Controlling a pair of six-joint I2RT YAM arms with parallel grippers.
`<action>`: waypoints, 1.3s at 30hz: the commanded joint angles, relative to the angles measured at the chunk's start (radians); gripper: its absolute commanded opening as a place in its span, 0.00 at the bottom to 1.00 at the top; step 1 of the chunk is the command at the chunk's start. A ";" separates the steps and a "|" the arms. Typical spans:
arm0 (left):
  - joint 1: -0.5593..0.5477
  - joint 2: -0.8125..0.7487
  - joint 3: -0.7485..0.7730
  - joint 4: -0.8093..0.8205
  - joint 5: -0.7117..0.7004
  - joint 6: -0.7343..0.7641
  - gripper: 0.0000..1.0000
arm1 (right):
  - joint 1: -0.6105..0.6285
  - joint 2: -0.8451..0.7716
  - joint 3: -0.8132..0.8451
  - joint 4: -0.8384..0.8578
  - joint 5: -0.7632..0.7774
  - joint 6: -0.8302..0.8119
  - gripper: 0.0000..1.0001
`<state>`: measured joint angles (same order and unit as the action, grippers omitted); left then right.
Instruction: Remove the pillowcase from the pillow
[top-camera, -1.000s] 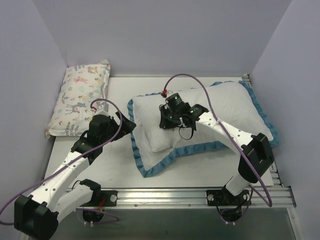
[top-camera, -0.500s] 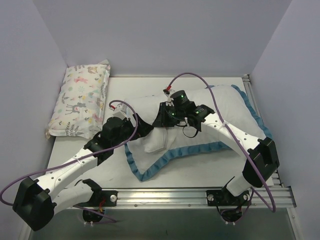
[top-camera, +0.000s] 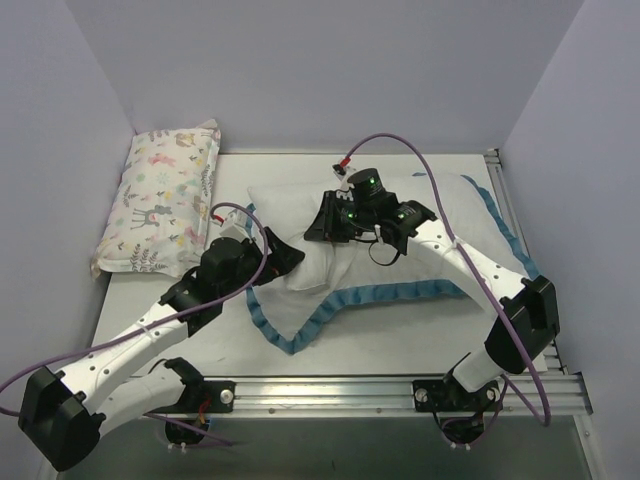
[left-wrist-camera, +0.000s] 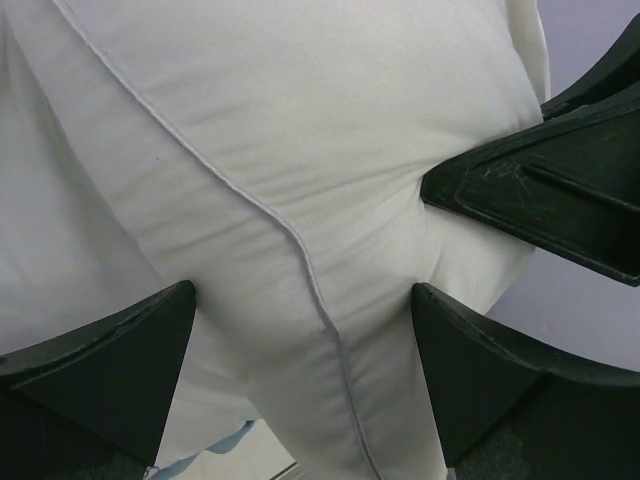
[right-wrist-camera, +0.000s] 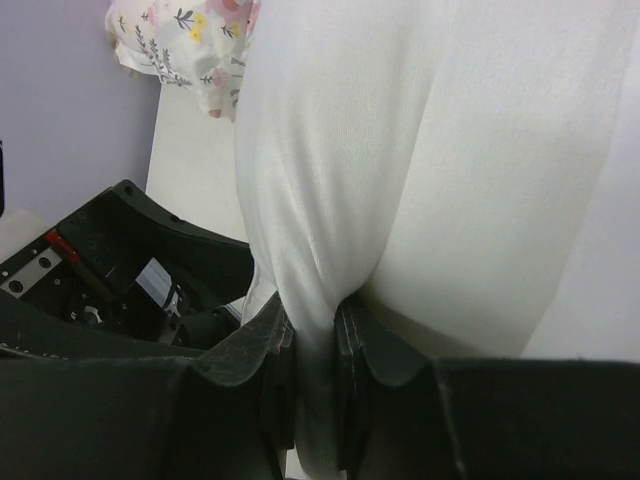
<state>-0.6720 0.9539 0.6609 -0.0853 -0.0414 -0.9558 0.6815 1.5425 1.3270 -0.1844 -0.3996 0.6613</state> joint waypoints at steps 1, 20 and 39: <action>-0.037 0.006 0.011 0.059 0.041 -0.066 0.97 | 0.001 -0.027 0.081 0.106 -0.073 0.052 0.00; -0.158 -0.032 -0.055 0.236 0.049 -0.149 0.97 | 0.006 0.033 0.109 0.102 -0.059 0.060 0.00; -0.074 0.181 0.089 0.193 0.049 -0.026 0.00 | 0.035 -0.008 0.221 -0.191 0.164 -0.166 0.37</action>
<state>-0.7486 1.1538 0.6765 0.1101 0.0051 -1.0164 0.6891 1.5929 1.4368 -0.3382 -0.2771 0.5716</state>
